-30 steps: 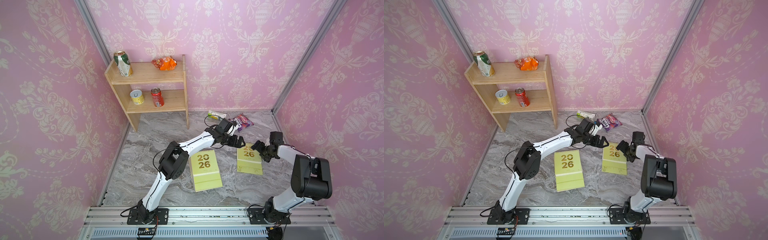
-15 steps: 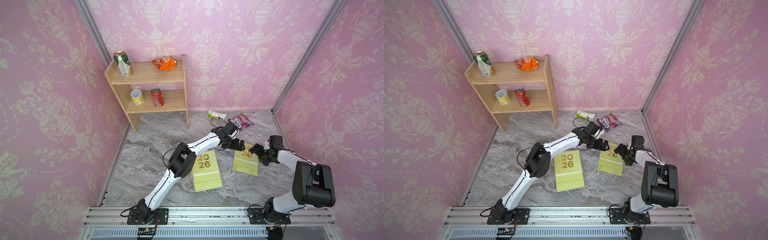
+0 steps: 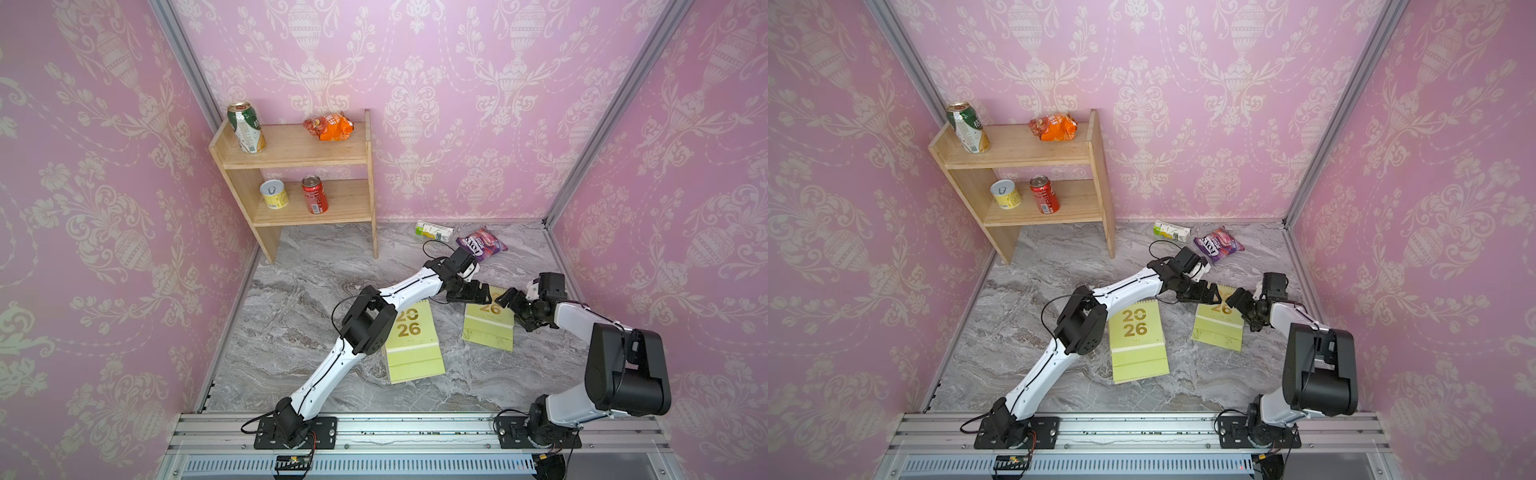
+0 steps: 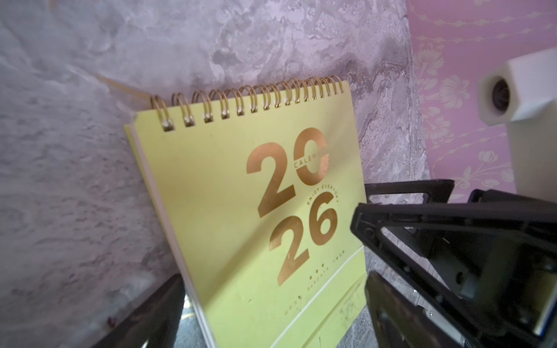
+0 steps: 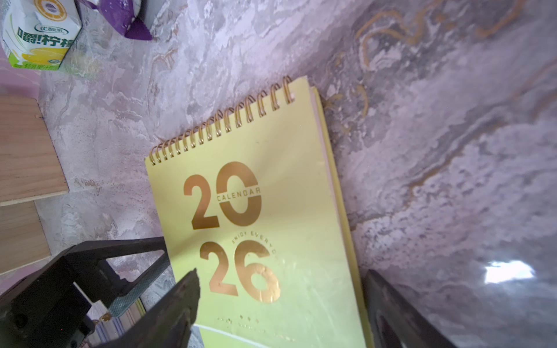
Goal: Stack the calendars
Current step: Pick up the calendar at the center of the board.
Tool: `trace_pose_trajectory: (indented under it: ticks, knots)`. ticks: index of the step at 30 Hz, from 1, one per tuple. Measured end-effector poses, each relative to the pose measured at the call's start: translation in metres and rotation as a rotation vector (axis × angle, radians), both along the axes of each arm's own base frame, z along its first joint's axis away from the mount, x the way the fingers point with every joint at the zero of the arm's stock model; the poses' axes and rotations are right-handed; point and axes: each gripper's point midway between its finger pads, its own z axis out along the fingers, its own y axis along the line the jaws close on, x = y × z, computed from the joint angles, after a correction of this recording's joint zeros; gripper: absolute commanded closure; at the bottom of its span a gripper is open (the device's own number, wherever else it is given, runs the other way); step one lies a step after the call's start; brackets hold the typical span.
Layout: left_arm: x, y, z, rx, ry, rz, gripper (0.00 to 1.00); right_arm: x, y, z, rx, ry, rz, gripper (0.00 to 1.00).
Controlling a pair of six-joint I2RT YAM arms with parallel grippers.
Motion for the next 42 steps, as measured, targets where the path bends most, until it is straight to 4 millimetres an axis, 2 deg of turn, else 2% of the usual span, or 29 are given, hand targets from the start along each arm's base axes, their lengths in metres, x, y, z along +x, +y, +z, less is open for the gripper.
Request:
trace_pose_trajectory:
  ticks: [9,12,15,19,22,29,40,42]
  knots:
    - [0.004,0.000,0.004,-0.056,0.013,-0.016,0.12,0.000,0.000,-0.001,0.000,0.001,0.000,0.15]
    - [-0.001,0.004,0.002,-0.064,0.025,-0.026,0.15,0.001,0.000,-0.001,0.000,-0.001,0.000,0.15]
    - [-0.008,0.005,0.009,-0.081,0.032,-0.040,0.19,0.003,-0.001,-0.001,-0.001,-0.007,-0.001,0.15]
    - [-0.008,0.003,0.034,-0.138,0.009,-0.056,0.38,0.006,-0.002,-0.001,0.000,-0.017,-0.002,0.15]
    - [-0.012,-0.003,0.052,-0.185,-0.015,-0.082,0.43,0.010,0.000,0.000,0.014,-0.033,0.008,0.16]
    - [-0.016,0.000,0.045,-0.179,0.003,-0.086,0.57,0.011,0.001,0.001,0.022,-0.041,0.015,0.16]
    - [-0.011,0.009,0.036,-0.150,0.045,-0.038,1.00,0.011,0.003,0.001,0.032,-0.044,0.020,0.16]
    - [-0.011,0.010,0.036,-0.150,0.046,-0.036,1.00,0.011,0.003,0.001,0.033,-0.044,0.020,0.16]
